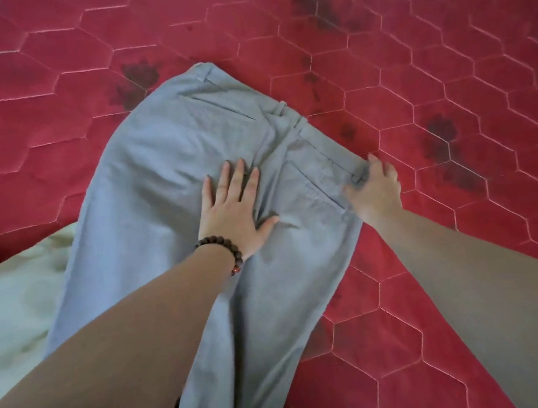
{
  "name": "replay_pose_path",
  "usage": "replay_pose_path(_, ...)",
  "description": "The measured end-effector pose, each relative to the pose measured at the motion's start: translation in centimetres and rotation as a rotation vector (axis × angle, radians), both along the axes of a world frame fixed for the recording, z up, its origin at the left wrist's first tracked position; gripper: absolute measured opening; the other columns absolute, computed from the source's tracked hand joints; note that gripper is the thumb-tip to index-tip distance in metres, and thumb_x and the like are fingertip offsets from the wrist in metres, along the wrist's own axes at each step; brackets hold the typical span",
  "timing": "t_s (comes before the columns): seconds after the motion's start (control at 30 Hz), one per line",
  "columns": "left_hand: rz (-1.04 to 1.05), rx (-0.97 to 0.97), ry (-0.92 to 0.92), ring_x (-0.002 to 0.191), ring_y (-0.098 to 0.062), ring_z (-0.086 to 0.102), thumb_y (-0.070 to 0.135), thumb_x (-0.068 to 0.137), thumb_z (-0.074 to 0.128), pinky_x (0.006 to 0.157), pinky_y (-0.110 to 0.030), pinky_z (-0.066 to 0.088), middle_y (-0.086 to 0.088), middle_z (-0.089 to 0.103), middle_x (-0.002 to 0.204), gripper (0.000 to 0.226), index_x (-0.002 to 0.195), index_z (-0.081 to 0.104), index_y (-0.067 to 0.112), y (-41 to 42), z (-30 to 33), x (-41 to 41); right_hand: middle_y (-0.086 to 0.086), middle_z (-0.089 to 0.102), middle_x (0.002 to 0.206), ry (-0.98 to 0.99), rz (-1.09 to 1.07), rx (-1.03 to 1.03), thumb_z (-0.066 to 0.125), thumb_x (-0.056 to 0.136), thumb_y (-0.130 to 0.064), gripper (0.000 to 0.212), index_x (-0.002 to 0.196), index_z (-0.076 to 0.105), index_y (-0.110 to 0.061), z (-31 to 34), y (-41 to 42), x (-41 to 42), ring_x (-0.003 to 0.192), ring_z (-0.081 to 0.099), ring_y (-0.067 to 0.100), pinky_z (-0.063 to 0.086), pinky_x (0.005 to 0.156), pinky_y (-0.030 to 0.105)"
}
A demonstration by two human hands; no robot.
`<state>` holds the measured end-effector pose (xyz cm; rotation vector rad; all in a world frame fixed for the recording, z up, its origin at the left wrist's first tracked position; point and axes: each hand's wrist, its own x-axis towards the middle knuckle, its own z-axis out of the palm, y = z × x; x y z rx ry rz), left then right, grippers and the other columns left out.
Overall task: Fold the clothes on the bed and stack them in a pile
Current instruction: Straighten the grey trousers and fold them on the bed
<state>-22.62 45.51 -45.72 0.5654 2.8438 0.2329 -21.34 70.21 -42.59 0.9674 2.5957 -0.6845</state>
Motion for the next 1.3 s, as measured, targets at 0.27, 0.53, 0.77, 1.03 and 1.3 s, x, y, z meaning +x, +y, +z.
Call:
replay_pose_path(0.27,-0.009,-0.007,0.014,0.149,-0.022,-0.01,0.074,0.085,0.023,0.119,-0.049,-0.009,-0.001,-0.005,0.163,0.089,0.155,-0.001,0.025,-0.2,-0.6,-0.1,0.001,0.06,0.085,0.324,-0.223,-0.098,0.063,0.082,-0.007,0.026,0.107,0.056,-0.008,-0.8,-1.0,0.0,0.079,0.056,0.021,0.038,0.066,0.026)
replay_pose_path(0.53,0.177,0.803,-0.252,0.132,-0.004,0.039,0.058,0.089,0.048,0.11,-0.028,0.035,0.014,0.05,0.139,0.056,0.137,0.046,0.03,3.4,6.8,0.6,-0.011,0.068,0.092,0.612,0.16,-0.43,0.066,0.082,-0.004,0.034,0.111,0.064,-0.023,4.3,-6.9,2.0,0.08,0.063,0.003,0.05,0.072,0.02)
replay_pose_path(0.77,0.721,1.061,-0.464,0.088,-0.01,0.067,0.016,0.096,0.053,0.076,-0.026,0.052,0.003,0.07,0.094,0.011,0.104,0.061,0.019,3.1,8.3,0.8,-0.014,0.066,0.114,0.368,0.392,-0.751,0.054,0.093,0.001,0.055,0.142,0.043,-0.021,5.4,-9.2,3.7,0.105,0.061,-0.007,0.044,0.089,0.008)
replay_pose_path(1.03,0.552,0.991,-0.377,0.091,-0.01,0.061,-0.005,0.095,0.037,0.081,-0.023,0.048,0.0,0.066,0.1,0.032,0.112,0.056,0.015,-1.4,10.0,2.5,-0.002,0.005,0.162,0.184,1.027,-0.119,0.072,0.082,-0.022,0.085,0.151,0.024,-0.035,8.9,-10.6,-2.4,0.149,0.004,0.023,0.009,0.119,0.046)
replay_pose_path(1.3,0.59,0.892,-0.224,0.049,-0.01,0.031,-0.002,0.082,0.047,0.045,-0.019,0.027,0.007,0.037,0.05,0.022,0.064,0.039,0.009,-6.6,15.3,4.7,-0.008,0.055,0.087,0.168,1.465,0.08,0.062,0.085,-0.044,0.023,0.083,0.05,-0.025,12.7,-15.2,-2.9,0.11,0.056,0.02,0.005,0.12,0.049)
